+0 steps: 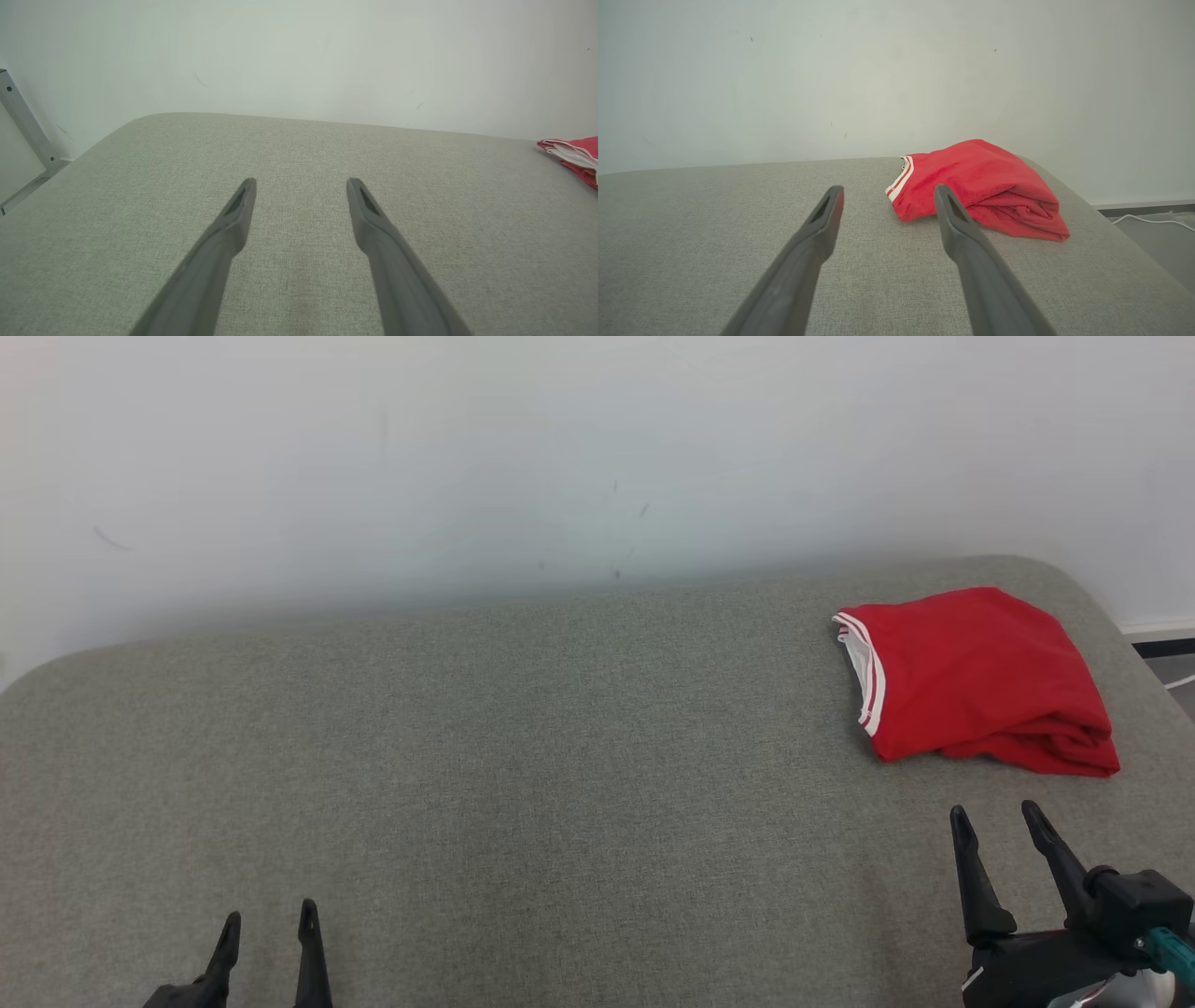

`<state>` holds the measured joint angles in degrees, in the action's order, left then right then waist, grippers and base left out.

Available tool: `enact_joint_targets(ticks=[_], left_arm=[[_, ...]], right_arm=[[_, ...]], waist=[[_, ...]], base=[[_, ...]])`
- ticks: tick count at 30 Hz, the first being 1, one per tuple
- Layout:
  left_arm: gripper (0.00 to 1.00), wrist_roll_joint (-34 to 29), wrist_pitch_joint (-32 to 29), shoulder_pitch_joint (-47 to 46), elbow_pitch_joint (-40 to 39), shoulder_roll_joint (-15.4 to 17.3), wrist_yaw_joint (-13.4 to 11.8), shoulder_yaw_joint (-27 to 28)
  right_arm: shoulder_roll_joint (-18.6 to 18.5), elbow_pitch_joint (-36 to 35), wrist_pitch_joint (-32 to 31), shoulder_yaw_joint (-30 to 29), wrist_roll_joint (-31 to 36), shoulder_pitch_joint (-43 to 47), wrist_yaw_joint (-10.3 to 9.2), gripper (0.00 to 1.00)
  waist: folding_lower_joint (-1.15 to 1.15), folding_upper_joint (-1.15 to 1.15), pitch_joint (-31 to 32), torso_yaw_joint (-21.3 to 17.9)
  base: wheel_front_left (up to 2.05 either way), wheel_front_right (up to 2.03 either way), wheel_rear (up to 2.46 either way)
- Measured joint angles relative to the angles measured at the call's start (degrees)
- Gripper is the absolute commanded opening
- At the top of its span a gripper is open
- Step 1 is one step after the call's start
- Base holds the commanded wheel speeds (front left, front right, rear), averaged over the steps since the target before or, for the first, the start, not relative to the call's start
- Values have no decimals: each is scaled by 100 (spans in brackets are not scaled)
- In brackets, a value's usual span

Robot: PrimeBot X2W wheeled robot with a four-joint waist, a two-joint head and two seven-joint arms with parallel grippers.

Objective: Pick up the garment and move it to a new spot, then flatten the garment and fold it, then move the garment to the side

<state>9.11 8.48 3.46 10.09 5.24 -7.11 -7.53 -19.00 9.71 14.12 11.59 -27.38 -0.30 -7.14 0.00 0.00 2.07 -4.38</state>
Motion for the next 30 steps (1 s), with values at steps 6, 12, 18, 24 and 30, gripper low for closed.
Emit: enact_joint_targets(ticks=[6, 12, 18, 24, 30], left_arm=[[100, -12, -42, 86, -96, -34, 0, 59], [100, -13, -87, 102, -179, -86, 0, 66], [100, -31, -99, 105, -245, -110, 0, 80], [100, -54, -145, 130, -332, -121, 0, 89], [0, -53, -189, 214, -338, -137, 3, 75]], right_arm=[[1, -15, -8, -22, 29, 0, 0, 100], [4, -25, -49, -23, 35, 3, 0, 100], [4, -42, -52, -29, 37, 7, 0, 100], [7, -56, -53, -31, 56, 10, 0, 100], [34, -47, -53, -24, 75, 12, 2, 0]], waist=[[0, 0, 5, -9], [0, 0, 5, -12], [0, 0, 3, -10], [0, 0, 4, -9], [0, 0, 6, -9]], base=[[0, 0, 0], [0, 0, 0], [0, 0, 0], [0, 0, 0], [0, 0, 0]])
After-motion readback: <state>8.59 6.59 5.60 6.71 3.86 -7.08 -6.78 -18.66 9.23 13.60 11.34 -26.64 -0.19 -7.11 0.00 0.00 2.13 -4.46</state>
